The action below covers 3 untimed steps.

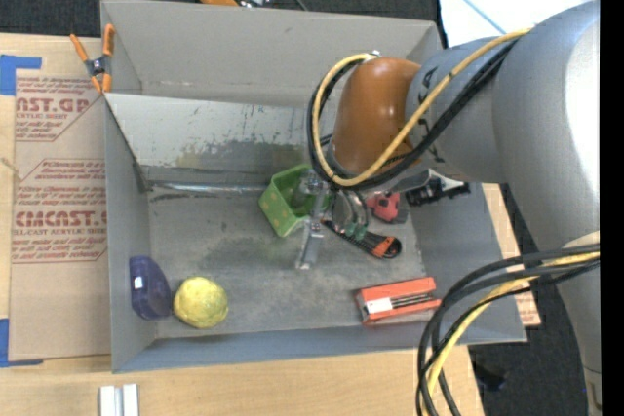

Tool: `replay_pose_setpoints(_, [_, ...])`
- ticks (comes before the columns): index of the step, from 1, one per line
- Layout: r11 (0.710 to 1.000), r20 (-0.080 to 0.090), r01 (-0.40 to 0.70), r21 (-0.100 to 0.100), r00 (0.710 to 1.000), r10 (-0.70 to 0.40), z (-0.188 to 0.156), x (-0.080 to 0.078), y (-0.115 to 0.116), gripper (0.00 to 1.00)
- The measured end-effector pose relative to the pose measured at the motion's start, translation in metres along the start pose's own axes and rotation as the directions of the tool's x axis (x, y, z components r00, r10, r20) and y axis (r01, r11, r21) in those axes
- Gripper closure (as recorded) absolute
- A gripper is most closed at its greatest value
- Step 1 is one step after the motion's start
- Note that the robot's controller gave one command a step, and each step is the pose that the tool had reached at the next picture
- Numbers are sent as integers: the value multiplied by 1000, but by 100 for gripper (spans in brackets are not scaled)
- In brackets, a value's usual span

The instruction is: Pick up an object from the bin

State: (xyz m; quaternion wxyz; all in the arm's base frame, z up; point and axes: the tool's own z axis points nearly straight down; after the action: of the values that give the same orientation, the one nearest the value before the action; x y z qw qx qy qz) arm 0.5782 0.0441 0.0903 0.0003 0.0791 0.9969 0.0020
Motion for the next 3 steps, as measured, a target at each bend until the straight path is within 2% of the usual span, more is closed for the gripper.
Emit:
replay_pose_setpoints(1, [994, 2, 114, -2, 994, -114, -25, 17, 29, 100])
replay_pose_setpoints(2, [994, 2, 113, -2, 994, -113, -26, 17, 29, 100])
replay_pose_setpoints(3, [994, 9, 110, -4, 994, -110, -91, 4, 38, 100])
